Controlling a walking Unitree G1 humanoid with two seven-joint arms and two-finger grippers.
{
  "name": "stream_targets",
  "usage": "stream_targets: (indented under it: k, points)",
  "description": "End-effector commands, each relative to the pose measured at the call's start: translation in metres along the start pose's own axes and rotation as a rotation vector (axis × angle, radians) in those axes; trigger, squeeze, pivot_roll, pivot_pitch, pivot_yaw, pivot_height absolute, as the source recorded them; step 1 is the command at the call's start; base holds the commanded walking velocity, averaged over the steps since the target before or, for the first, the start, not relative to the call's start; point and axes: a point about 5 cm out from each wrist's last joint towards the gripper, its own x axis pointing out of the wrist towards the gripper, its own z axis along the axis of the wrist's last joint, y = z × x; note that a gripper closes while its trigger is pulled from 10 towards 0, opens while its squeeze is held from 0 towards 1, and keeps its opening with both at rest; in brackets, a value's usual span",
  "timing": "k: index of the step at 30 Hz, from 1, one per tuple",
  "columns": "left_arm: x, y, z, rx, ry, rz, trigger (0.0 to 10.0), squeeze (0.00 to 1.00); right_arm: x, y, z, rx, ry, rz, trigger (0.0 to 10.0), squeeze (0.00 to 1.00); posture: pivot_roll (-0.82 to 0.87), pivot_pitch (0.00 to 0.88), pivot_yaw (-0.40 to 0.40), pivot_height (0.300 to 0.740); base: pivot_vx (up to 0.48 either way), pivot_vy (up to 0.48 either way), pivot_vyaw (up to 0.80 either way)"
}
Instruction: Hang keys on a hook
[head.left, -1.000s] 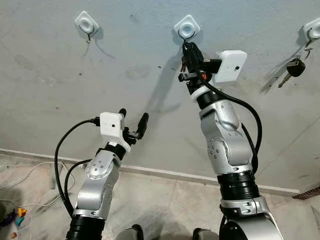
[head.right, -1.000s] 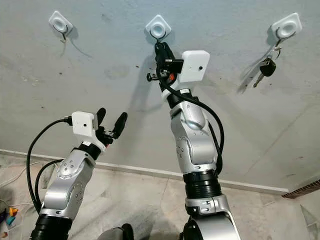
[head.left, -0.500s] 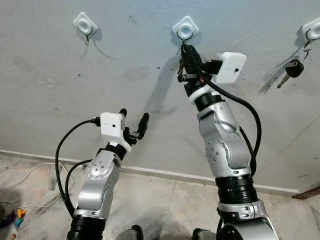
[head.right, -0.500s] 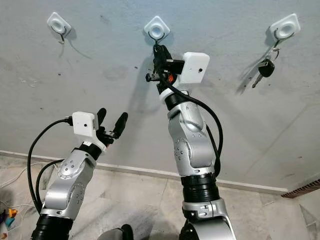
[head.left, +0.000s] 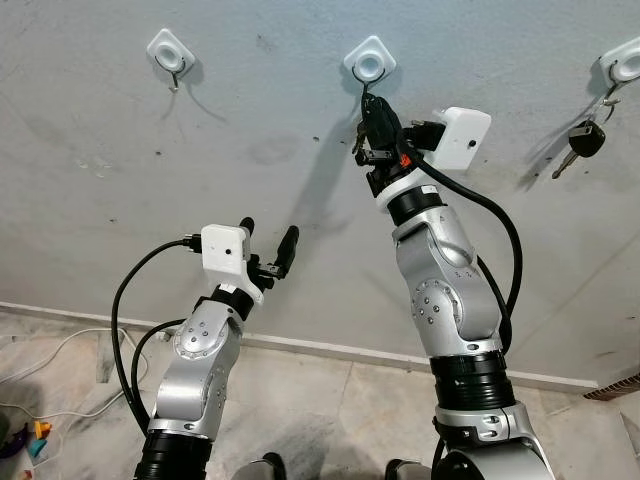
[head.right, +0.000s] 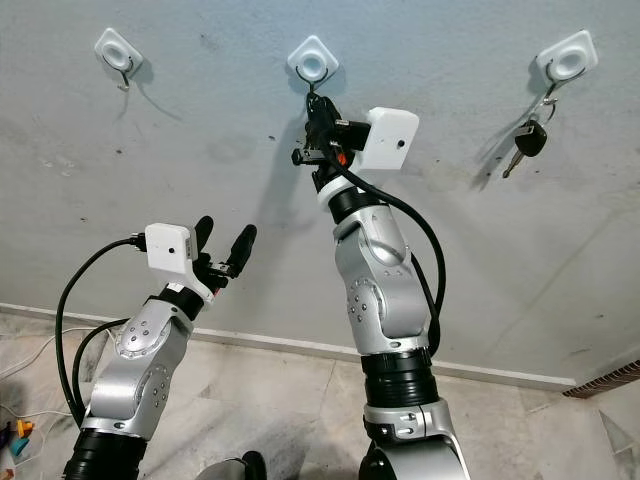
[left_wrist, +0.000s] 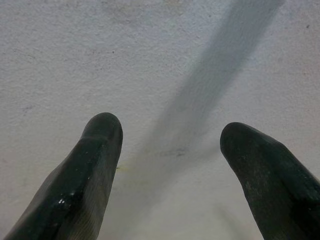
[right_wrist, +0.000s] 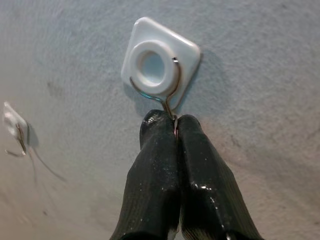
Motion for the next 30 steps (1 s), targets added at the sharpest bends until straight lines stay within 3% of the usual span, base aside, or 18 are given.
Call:
stream_targets:
  k: [1,6,13,19,30]
  points:
    - [-0.002,0.002,-0.001,0.004,0.011,0.007,10.0,0.0,-0.022,-0.014,-0.053,-0.014,0.258,-0.08,10.0,0.0,-0.01,0.197,0.099,0.74,0.0,0.0,0.0]
    - [-0.008,0.001,-0.004,-0.001,0.019,0.015,10.0,0.0,-0.014,-0.01,-0.03,-0.186,0.127,-0.033,10.0,0.0,-0.01,0.215,0.085,0.74,0.0,0.0,0.0]
    - [-0.01,0.001,-0.005,-0.004,0.017,0.027,10.0,0.0,-0.007,-0.011,-0.008,-0.272,0.018,-0.031,10.0,0.0,0.0,0.215,0.074,0.74,0.0,0.0,0.0]
    - [-0.01,0.003,-0.004,-0.003,0.016,0.033,10.0,0.0,-0.002,-0.008,0.015,-0.427,-0.102,-0.016,10.0,0.0,-0.01,0.215,0.077,0.74,0.0,0.0,0.0]
    - [-0.008,0.001,-0.003,-0.002,0.018,0.02,10.0,0.0,0.001,-0.016,0.036,-0.388,-0.17,-0.091,10.0,0.0,-0.02,0.214,0.088,0.74,0.0,0.0,0.0]
